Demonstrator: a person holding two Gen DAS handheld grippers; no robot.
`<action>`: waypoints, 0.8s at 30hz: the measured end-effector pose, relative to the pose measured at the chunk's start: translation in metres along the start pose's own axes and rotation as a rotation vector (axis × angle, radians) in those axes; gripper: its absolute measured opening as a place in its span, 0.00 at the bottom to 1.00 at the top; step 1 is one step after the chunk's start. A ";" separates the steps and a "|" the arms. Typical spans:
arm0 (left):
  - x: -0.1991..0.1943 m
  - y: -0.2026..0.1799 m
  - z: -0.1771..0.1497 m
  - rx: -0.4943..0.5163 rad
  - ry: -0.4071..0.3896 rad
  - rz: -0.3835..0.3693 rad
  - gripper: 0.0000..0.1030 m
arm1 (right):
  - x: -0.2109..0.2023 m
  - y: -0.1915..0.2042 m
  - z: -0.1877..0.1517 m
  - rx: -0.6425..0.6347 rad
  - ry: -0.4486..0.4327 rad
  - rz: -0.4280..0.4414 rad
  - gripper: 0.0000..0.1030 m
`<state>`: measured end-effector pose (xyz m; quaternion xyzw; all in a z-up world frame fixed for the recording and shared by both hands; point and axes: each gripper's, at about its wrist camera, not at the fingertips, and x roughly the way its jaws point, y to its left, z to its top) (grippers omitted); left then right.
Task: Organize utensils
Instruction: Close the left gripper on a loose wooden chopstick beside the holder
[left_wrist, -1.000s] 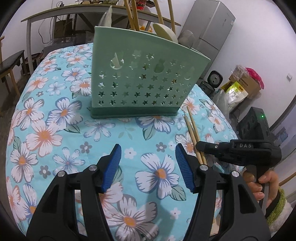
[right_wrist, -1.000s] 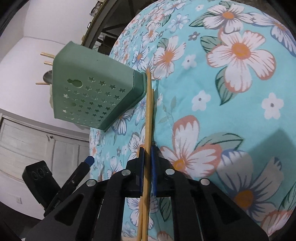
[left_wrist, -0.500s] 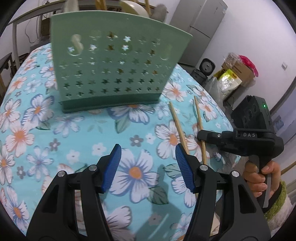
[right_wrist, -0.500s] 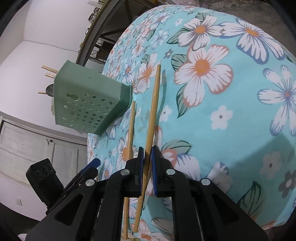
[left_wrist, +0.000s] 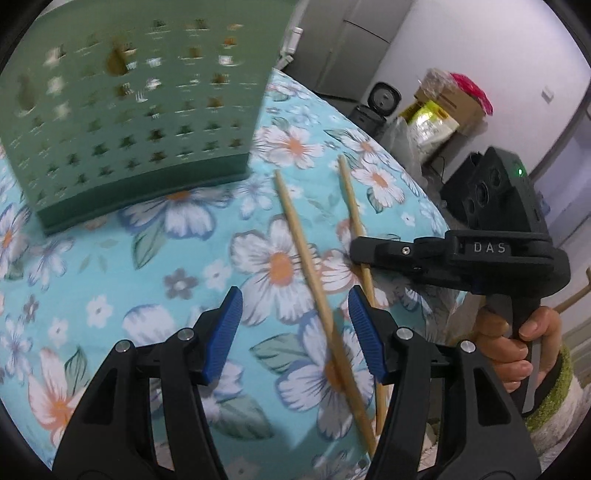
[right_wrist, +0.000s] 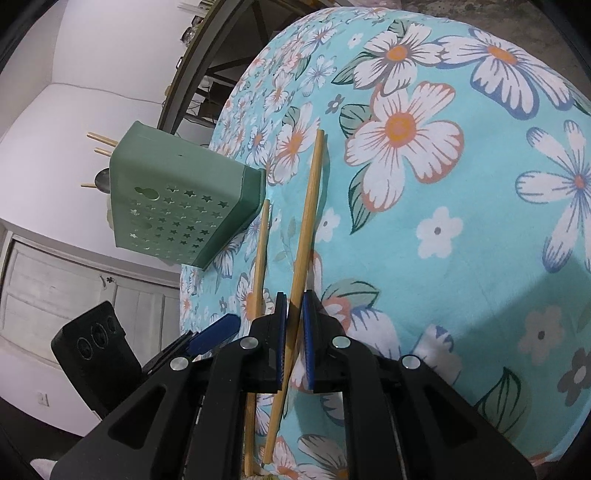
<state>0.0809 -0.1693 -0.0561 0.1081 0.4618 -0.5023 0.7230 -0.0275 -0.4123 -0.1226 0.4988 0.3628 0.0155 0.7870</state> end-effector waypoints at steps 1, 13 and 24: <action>0.003 -0.004 0.002 0.016 0.005 0.005 0.54 | 0.000 0.000 0.000 0.002 0.000 0.002 0.08; 0.026 -0.026 0.014 0.161 0.016 0.164 0.26 | 0.000 -0.001 -0.002 0.006 -0.013 0.007 0.08; 0.021 -0.013 0.017 0.115 0.017 0.168 0.06 | -0.001 -0.003 -0.001 0.004 -0.008 0.022 0.08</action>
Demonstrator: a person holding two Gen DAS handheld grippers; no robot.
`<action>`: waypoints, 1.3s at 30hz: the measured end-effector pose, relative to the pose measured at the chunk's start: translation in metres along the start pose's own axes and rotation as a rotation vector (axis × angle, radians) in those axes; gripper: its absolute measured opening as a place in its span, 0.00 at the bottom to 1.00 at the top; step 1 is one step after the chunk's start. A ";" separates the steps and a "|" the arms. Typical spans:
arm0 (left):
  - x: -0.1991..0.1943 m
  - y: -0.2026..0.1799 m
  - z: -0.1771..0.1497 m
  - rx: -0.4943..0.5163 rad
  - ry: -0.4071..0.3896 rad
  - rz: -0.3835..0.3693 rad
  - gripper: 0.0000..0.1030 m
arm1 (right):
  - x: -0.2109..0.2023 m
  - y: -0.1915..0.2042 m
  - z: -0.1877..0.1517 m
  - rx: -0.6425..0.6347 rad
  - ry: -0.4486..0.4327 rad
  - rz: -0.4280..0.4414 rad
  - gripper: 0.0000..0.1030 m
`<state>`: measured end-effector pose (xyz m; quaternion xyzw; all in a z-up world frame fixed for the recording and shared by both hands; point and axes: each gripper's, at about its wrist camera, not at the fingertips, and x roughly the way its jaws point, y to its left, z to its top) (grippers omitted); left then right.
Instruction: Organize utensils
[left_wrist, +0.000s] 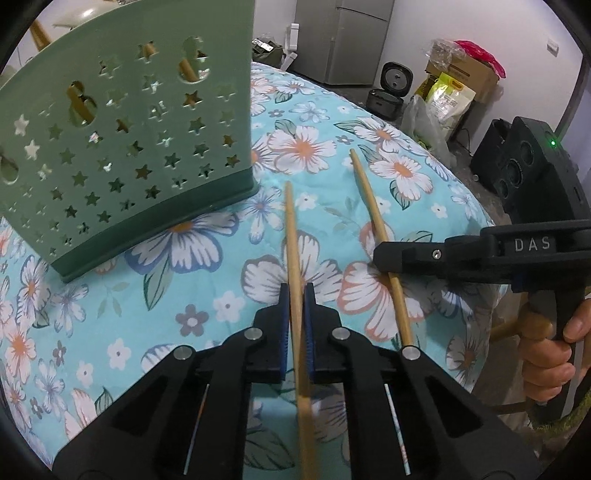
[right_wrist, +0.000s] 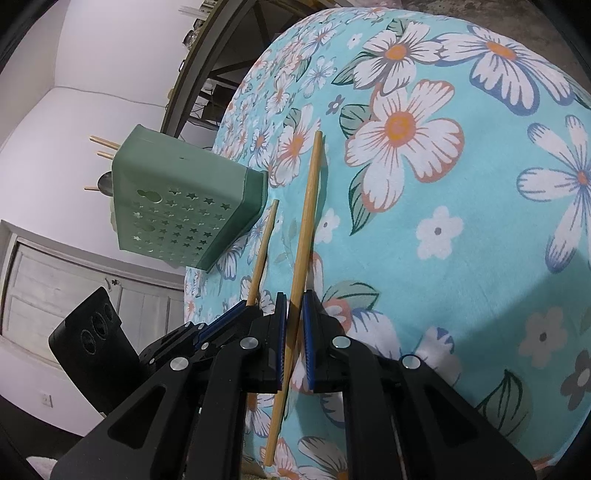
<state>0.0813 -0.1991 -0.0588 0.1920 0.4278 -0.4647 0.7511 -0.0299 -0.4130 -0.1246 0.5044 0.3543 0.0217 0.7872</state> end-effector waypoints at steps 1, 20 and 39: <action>-0.005 0.004 -0.005 -0.004 0.000 0.002 0.06 | 0.000 0.000 0.000 -0.001 0.001 0.001 0.08; -0.045 0.047 -0.040 -0.111 0.027 0.044 0.06 | 0.015 0.020 -0.014 -0.035 0.066 -0.002 0.07; -0.053 0.060 -0.038 -0.167 0.017 -0.004 0.26 | 0.019 0.029 -0.011 -0.039 0.079 0.006 0.24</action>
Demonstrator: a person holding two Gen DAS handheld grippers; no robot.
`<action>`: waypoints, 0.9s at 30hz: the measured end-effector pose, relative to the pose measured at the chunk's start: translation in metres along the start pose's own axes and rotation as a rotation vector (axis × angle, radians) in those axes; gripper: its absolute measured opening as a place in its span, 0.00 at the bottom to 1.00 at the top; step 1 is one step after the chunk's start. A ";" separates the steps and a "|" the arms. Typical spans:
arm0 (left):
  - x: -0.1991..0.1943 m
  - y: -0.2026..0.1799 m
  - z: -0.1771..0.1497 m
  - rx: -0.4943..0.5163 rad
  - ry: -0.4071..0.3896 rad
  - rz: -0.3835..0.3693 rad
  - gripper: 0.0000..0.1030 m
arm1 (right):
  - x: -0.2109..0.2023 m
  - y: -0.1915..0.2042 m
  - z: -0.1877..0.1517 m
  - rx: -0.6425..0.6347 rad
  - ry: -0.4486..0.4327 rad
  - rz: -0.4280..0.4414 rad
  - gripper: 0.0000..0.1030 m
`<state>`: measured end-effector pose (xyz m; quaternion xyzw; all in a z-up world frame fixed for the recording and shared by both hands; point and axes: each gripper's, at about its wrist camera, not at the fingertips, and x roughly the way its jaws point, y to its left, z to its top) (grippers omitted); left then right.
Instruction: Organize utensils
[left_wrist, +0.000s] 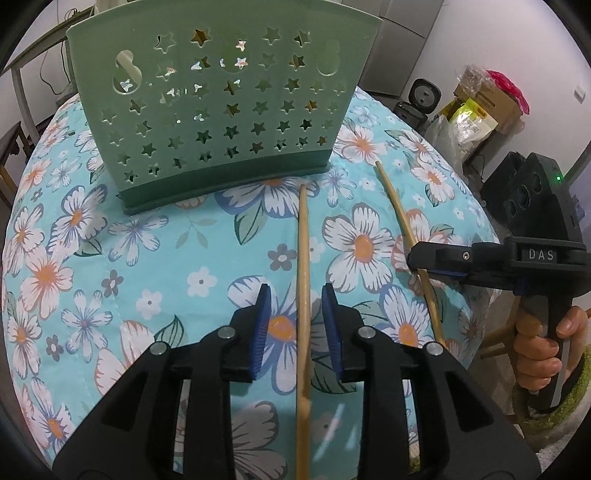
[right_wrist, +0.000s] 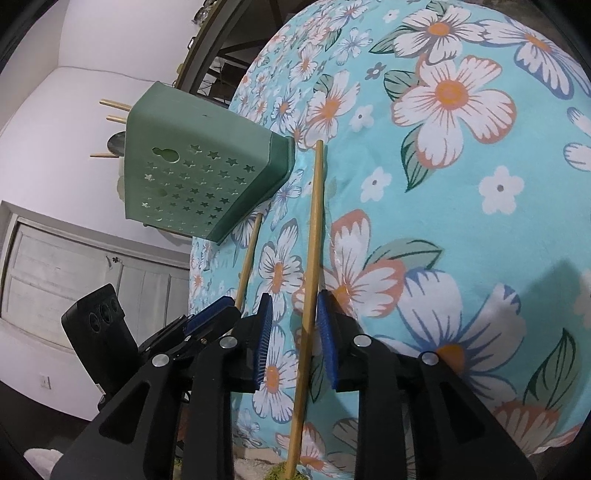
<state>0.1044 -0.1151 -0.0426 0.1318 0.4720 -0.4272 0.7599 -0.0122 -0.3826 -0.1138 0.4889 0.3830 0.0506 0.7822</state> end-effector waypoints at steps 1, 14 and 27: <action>0.000 0.000 0.000 0.000 0.000 0.000 0.27 | 0.000 0.000 0.000 0.002 0.000 0.002 0.25; 0.001 -0.001 0.001 0.002 0.000 -0.002 0.29 | 0.000 -0.001 0.000 0.005 0.000 0.007 0.25; 0.004 -0.005 0.010 0.043 0.017 -0.014 0.35 | -0.019 -0.004 0.012 -0.016 -0.047 -0.009 0.32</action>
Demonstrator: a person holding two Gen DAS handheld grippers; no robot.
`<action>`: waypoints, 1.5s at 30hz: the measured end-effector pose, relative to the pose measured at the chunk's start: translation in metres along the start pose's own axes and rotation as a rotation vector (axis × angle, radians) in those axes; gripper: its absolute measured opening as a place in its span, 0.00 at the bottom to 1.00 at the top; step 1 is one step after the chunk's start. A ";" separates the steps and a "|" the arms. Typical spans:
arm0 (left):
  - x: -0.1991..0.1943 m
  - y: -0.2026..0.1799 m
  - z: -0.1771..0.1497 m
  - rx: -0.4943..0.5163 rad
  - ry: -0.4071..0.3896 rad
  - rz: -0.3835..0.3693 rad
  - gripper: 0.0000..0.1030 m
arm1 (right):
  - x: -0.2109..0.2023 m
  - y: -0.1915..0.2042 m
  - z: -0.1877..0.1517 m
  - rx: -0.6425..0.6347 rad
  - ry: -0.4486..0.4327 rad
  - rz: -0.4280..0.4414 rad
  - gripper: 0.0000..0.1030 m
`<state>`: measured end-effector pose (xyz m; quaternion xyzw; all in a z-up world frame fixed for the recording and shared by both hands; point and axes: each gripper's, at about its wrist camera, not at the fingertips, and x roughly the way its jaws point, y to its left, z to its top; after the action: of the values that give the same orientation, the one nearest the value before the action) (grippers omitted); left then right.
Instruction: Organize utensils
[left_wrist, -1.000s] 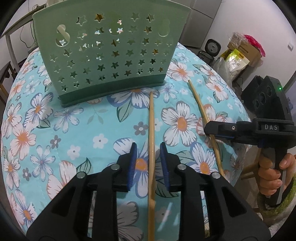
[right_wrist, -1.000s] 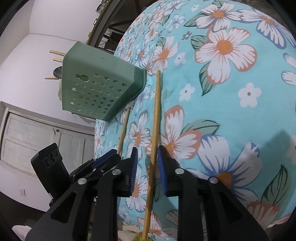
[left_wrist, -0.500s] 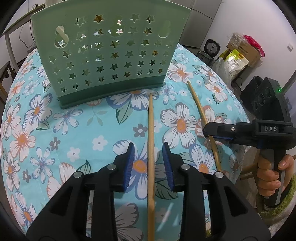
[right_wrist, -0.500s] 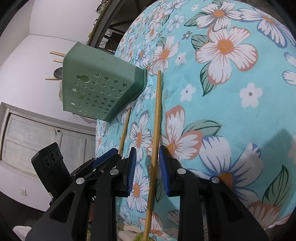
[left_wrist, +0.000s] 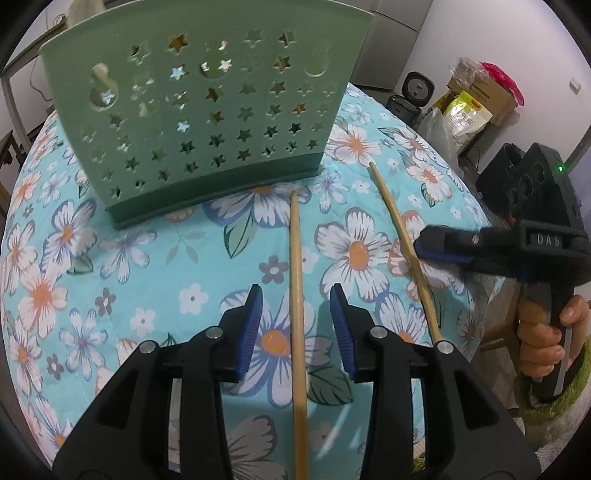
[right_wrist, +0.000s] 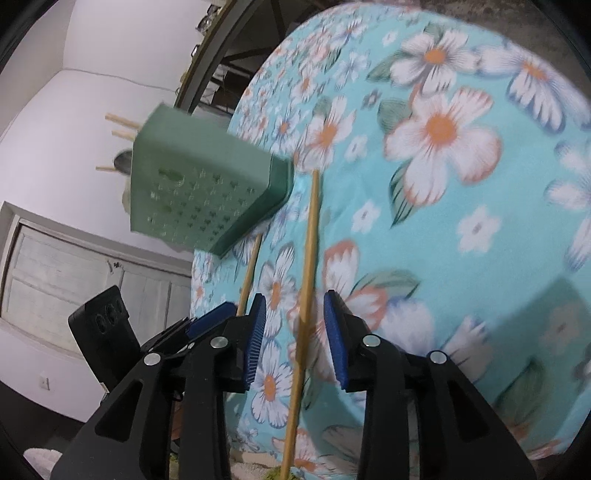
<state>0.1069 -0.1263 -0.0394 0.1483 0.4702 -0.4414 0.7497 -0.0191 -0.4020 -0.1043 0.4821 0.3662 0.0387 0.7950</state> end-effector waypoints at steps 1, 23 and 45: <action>0.001 -0.001 0.002 0.006 0.002 -0.001 0.36 | -0.002 0.000 0.002 -0.003 -0.007 -0.008 0.32; 0.053 -0.015 0.052 0.114 0.012 0.102 0.25 | 0.054 0.038 0.052 -0.193 -0.075 -0.309 0.15; -0.055 -0.011 0.072 0.026 -0.210 -0.078 0.04 | -0.040 0.095 0.056 -0.282 -0.315 -0.101 0.06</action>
<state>0.1300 -0.1500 0.0461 0.0925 0.3890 -0.4893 0.7751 0.0141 -0.4098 0.0077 0.3469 0.2522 -0.0262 0.9030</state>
